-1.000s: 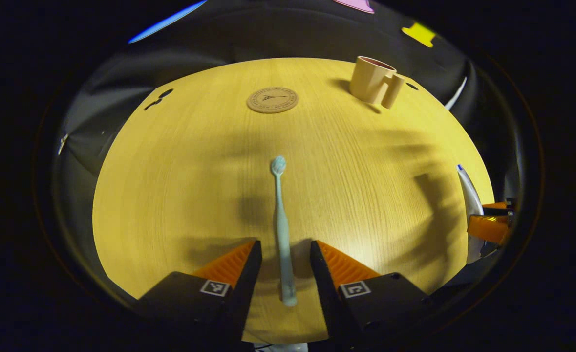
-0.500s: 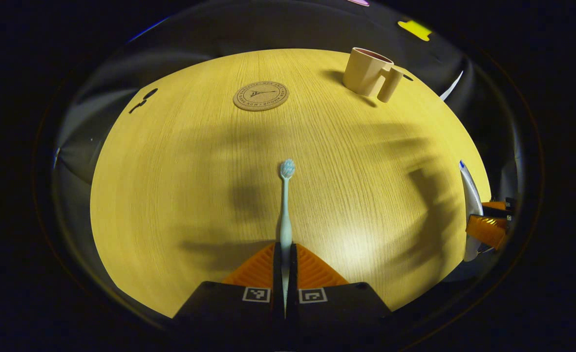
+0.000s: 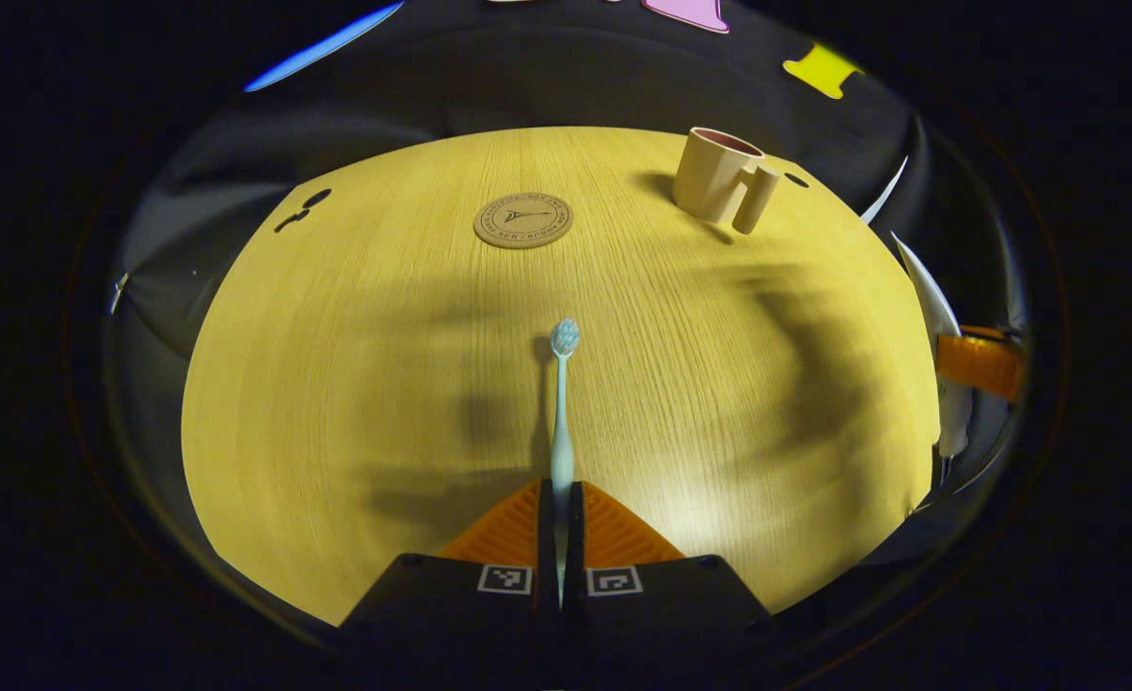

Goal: Put the toothbrush and toothpaste on the desktop into the cup, then pick up the cup and place it on the coaster on the desktop.

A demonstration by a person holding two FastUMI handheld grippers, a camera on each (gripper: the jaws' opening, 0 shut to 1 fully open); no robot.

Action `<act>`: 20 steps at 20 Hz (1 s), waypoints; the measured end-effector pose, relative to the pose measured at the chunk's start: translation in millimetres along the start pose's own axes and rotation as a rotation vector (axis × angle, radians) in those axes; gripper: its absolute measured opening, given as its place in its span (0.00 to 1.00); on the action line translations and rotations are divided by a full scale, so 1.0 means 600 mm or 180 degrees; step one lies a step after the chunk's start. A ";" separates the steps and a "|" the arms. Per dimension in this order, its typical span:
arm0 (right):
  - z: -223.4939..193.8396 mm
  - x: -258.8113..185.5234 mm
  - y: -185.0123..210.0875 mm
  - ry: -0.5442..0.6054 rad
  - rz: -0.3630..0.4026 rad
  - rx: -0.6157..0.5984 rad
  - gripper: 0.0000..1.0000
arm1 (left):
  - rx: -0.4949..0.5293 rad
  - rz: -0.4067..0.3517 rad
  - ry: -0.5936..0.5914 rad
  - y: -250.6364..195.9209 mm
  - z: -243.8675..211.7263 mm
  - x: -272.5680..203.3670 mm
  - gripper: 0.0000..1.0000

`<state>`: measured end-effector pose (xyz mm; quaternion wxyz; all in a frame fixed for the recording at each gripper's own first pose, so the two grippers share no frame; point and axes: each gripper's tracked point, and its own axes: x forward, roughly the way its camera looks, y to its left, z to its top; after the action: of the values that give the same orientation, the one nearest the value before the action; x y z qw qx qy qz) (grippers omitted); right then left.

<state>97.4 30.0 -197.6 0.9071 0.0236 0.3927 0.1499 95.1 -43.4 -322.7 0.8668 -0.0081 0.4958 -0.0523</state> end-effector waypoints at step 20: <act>0.435 0.108 0.015 -0.2330 -0.0086 -0.0228 0.32 | -0.0133 -0.0510 -0.1276 -0.079 0.159 -0.133 0.07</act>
<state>324.8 77.0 -62.0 0.9896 0.0387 0.0370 0.1332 132.9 -86.3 -202.7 0.9407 -0.0757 0.3124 -0.1081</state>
